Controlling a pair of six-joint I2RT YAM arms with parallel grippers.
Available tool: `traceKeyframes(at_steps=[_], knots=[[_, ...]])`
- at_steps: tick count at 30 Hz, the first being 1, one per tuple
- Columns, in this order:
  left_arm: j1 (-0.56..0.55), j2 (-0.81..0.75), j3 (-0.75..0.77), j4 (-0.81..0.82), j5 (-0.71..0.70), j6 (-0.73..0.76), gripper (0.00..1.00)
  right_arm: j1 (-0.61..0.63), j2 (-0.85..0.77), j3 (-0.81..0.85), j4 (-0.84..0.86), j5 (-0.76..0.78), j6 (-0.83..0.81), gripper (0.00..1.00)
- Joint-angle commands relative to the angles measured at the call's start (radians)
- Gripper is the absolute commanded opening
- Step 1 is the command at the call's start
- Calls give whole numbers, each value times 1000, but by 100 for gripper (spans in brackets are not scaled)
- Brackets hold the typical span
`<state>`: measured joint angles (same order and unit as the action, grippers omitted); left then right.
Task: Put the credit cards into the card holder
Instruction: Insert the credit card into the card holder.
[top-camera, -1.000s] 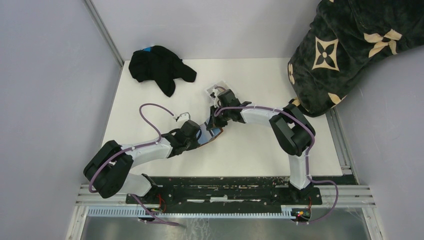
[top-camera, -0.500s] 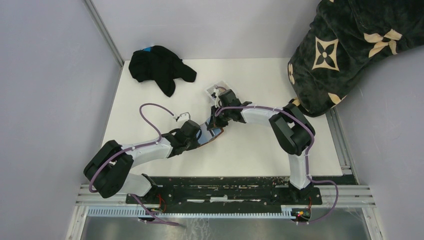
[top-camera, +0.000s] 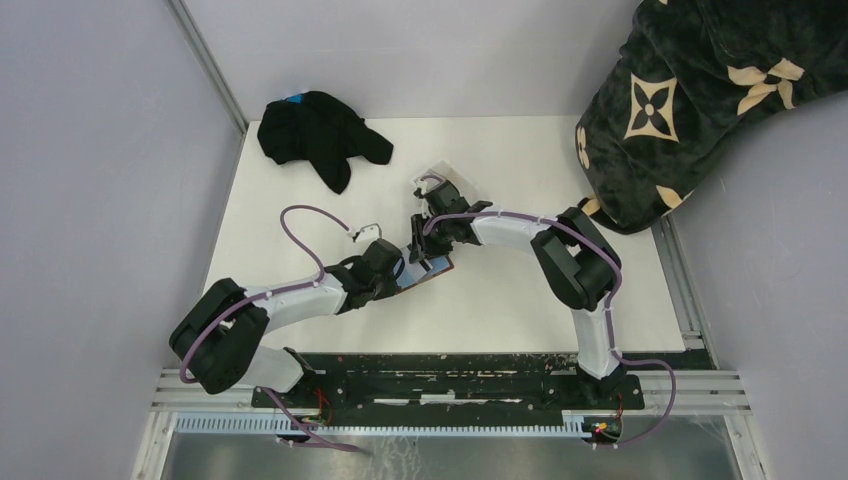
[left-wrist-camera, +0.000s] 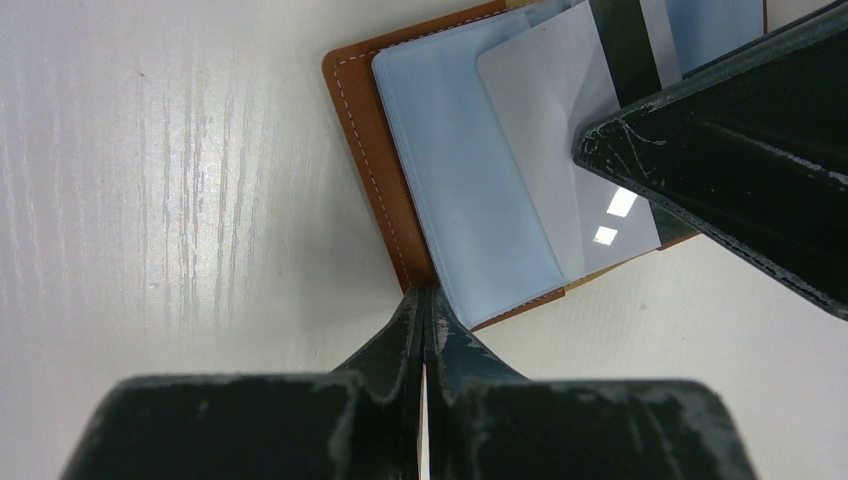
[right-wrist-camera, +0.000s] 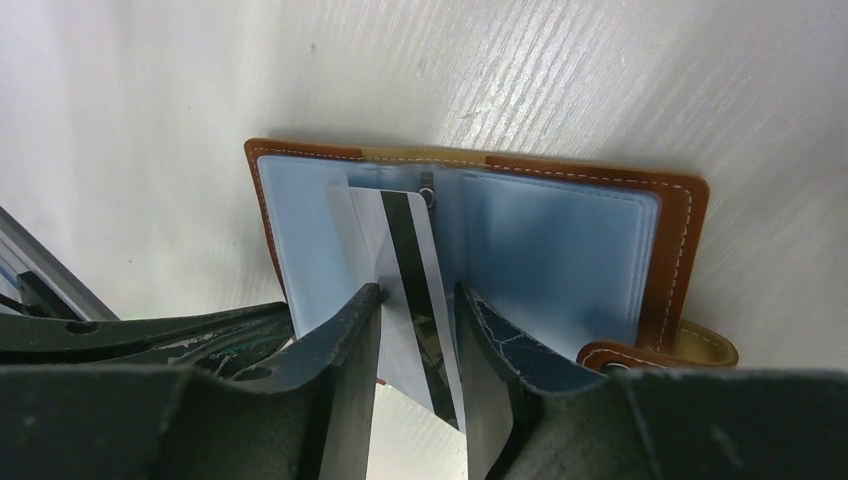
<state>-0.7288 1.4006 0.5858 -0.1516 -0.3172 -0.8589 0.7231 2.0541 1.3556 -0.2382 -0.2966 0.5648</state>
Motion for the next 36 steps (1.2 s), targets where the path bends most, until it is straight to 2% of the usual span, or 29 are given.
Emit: traceKeyframes(at_steps=[1, 15, 20, 30, 36], knots=[[0, 65, -30, -71, -20, 51, 3, 24, 37, 20, -101, 58, -26, 40], [0, 71, -30, -71, -15, 45, 3, 32, -42, 15, -187, 229, -44, 40], [1, 72, -30, -69, -14, 43, 3, 33, -48, 11, -195, 237, -46, 49], [1, 76, -34, -61, -8, 41, 3, 35, -69, 4, -208, 265, -45, 52], [-1, 84, -34, -53, -1, 38, 3, 36, -72, 5, -225, 274, -43, 60]])
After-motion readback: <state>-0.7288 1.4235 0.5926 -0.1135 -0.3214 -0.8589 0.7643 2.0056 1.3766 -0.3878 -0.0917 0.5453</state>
